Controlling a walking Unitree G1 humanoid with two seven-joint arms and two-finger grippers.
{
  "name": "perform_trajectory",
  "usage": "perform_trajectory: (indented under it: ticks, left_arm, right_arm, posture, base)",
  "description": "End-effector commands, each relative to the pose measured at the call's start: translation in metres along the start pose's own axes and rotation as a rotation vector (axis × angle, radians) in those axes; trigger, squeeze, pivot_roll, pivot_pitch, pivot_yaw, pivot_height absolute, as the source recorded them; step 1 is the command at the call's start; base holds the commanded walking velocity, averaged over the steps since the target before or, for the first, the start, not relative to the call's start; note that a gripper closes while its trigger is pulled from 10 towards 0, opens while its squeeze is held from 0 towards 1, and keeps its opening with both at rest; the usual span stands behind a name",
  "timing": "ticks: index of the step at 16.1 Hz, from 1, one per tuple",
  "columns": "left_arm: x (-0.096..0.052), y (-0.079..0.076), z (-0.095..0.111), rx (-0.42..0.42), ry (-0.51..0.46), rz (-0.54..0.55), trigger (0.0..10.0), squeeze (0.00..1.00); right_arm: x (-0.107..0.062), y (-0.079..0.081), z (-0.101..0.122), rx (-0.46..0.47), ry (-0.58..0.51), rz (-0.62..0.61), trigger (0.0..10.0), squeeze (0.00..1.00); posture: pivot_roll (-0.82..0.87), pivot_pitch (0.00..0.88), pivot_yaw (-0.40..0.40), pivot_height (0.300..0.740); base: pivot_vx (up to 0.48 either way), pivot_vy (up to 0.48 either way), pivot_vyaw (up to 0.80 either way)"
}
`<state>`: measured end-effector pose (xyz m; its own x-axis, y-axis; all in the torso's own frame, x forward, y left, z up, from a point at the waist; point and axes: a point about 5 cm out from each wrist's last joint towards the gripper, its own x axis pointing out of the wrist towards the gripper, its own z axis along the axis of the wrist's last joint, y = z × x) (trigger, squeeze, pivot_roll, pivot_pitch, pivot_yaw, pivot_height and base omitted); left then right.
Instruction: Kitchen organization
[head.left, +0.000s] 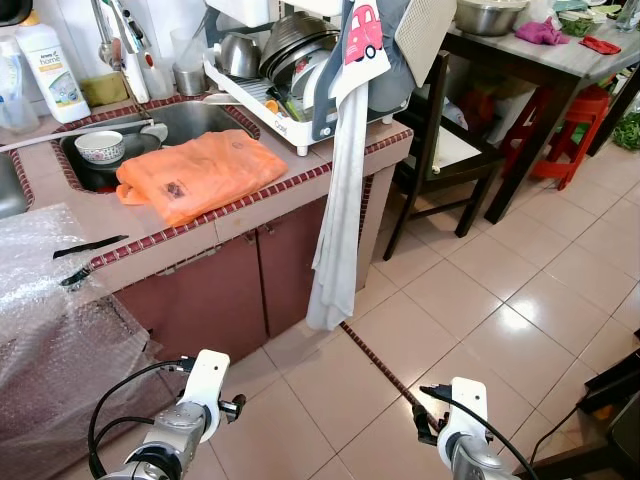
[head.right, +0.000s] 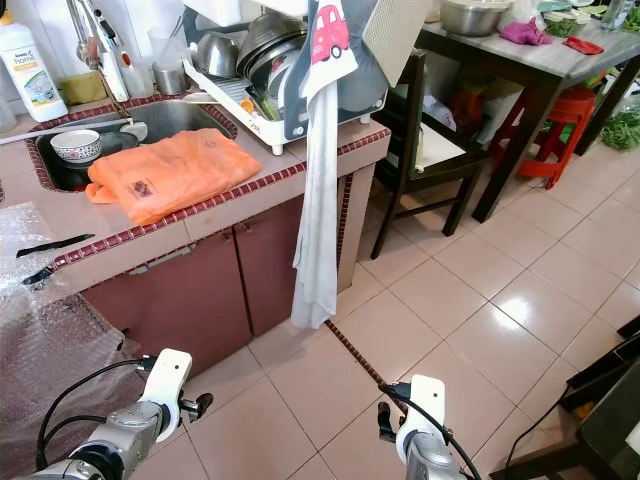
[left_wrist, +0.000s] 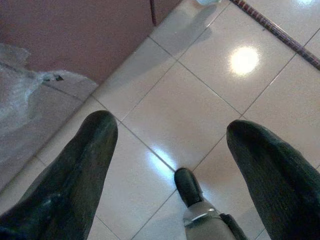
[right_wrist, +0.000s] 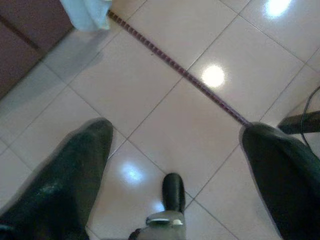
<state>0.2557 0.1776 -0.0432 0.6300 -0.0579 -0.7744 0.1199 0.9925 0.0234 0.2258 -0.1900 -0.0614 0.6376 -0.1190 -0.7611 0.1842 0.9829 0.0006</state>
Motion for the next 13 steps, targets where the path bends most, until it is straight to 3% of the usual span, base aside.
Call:
perform_trajectory:
  ticks: [1,3,8,9,10,13]
  left_arm:
    - [0.003,-0.016,0.008,-0.049,0.004,-0.030,10.0,0.00]
    - [0.001,-0.008,-0.003,-0.012,0.037,-0.006,10.0,0.00]
    - [0.001,-0.008,-0.003,-0.002,0.039,-0.005,10.0,0.00]
    - [0.001,-0.008,0.000,0.039,0.026,-0.002,10.0,0.00]
    - [0.002,-0.008,0.010,0.133,-0.011,-0.004,10.0,0.00]
    - [0.001,-0.009,0.036,0.162,-0.114,-0.045,10.0,0.00]
  right_arm:
    - [0.003,-0.011,0.025,-0.045,-0.018,-0.040,10.0,0.00]
    - [0.003,-0.008,0.022,-0.026,-0.011,-0.018,10.0,0.00]
    - [0.003,-0.009,0.022,-0.028,-0.002,-0.018,10.0,0.00]
    - [0.003,-0.010,0.023,-0.027,-0.014,-0.027,10.0,0.00]
    - [0.003,-0.011,0.031,-0.036,-0.055,-0.033,10.0,0.00]
    - [0.003,-0.013,0.044,0.039,-0.126,-0.022,10.0,0.00]
  posture:
    - [-0.01,0.000,-0.105,0.740]
    - [0.00,0.000,-0.106,0.740]
    - [-0.01,0.000,-0.100,0.740]
    - [-0.01,0.000,-0.096,0.740]
    - [-0.01,0.000,-0.085,0.740]
    - [-0.01,0.000,-0.060,0.740]
  base:
    - [0.000,0.000,0.00]
    - [0.000,0.000,0.00]
    - [0.000,0.000,0.00]
    - [0.000,0.000,0.00]
    - [0.000,0.000,0.00]
    - [0.000,0.000,0.00]
